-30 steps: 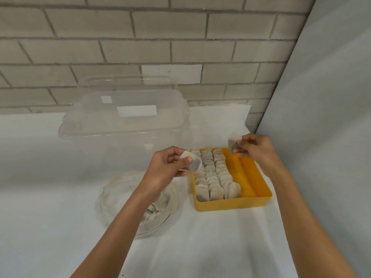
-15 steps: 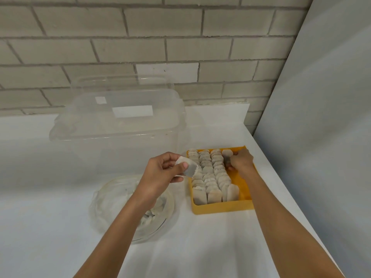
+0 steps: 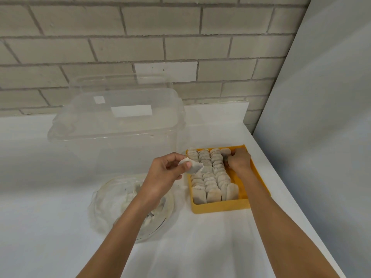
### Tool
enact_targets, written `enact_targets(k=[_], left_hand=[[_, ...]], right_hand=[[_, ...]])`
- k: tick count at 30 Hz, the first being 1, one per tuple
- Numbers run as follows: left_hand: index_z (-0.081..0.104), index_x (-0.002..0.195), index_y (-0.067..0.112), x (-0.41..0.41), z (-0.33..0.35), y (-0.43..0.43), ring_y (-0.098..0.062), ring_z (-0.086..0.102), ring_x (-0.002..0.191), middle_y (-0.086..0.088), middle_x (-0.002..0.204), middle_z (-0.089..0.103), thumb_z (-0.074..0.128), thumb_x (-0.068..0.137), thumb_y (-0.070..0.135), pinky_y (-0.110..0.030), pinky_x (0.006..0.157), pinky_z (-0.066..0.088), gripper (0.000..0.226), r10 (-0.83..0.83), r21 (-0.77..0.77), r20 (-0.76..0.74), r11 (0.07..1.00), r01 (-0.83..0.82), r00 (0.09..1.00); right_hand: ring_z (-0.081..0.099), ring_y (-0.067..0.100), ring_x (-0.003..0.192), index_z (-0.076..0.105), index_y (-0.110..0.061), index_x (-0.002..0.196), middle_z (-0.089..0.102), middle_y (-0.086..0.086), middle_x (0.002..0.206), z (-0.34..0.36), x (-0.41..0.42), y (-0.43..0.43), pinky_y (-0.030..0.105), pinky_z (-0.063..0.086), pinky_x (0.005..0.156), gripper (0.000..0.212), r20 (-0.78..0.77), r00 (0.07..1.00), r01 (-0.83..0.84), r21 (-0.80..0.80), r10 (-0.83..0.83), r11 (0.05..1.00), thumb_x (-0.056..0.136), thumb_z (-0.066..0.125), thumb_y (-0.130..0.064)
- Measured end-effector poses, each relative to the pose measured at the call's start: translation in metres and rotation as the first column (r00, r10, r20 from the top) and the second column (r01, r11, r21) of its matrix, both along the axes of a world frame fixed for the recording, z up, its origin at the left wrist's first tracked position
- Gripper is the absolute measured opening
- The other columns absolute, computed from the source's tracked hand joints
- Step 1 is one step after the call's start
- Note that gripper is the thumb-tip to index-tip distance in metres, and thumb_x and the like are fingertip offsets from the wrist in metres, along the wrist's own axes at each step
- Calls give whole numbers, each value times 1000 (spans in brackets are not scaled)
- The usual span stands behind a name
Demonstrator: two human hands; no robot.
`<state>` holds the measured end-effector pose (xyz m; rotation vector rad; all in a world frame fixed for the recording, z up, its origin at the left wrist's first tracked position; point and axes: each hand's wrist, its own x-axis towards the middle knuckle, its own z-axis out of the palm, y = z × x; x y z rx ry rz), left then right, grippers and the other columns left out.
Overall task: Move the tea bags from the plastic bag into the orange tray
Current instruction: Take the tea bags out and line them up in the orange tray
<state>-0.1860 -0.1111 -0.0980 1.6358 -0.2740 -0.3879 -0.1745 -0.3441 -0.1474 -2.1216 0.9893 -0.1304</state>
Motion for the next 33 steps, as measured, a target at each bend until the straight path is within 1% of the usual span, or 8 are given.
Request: enact_targets(k=[2,4,6,9,14,22,28,33], left_hand=[[73,90,14,0,0,-1,-3,56,73,1,79,67,70,85,18,-18,68,48,7,7,4,20,1000,-7,1000],[72,92,12,1,-1,-4,-3,58,73,1,80,66,69,85,16,-18,69,50,8,38,-26,9,999,-38,999],[69,95,7,2,-1,-9,-7,61,75,-4,85,64,69,85,11,-19,72,54,11,59,-147,-99,986,-73,993],[61,96,6,0,0,-25,-13,67,73,-11,86,64,63,86,0,-23,73,58,12,-39,-444,-399,883,-155,916],[57,95,8,-4,-4,-57,-19,69,84,-11,92,67,59,88,-1,-33,80,59,11,-236,-608,-542,772,-182,807],[58,92,11,-4,-2,-78,-23,70,90,-1,72,71,65,86,1,-32,87,56,14,-210,-399,-310,914,74,927],[61,114,13,9,-2,-77,-15,65,94,-2,103,67,70,83,3,-25,76,55,34,-130,-95,-130,988,118,983],[60,115,14,15,-6,-62,-15,64,91,-4,107,67,67,83,1,-29,78,53,35,-79,-50,-142,996,73,987]], right_hand=[[57,21,75,54,0,74,59,11,83,9,-7,2,30,44,68,19,-77,996,-52,-60,47,997,92,55,-5],[55,19,74,52,-1,78,56,9,84,18,-14,3,31,47,72,15,-75,991,-115,-124,107,986,91,56,-8],[65,23,87,62,1,104,65,13,98,34,-26,7,30,54,79,18,99,980,-167,-62,173,984,89,57,-9],[71,12,67,69,-8,101,72,7,86,69,-44,22,24,56,59,16,346,903,-329,181,253,927,93,59,-18],[65,4,62,73,-17,90,71,-1,76,100,-50,26,19,51,57,9,400,820,-474,73,409,878,89,66,-23],[62,-2,68,74,-18,95,68,-9,79,117,-53,6,8,47,65,13,294,759,-530,-237,580,814,84,71,-12],[53,-5,67,74,-11,97,65,-3,85,118,-42,-16,-2,36,61,15,97,795,-503,-447,599,740,86,65,-5],[62,17,91,71,-9,99,67,7,105,88,-15,-31,17,44,74,15,-187,793,-600,-407,580,689,88,63,-6]])
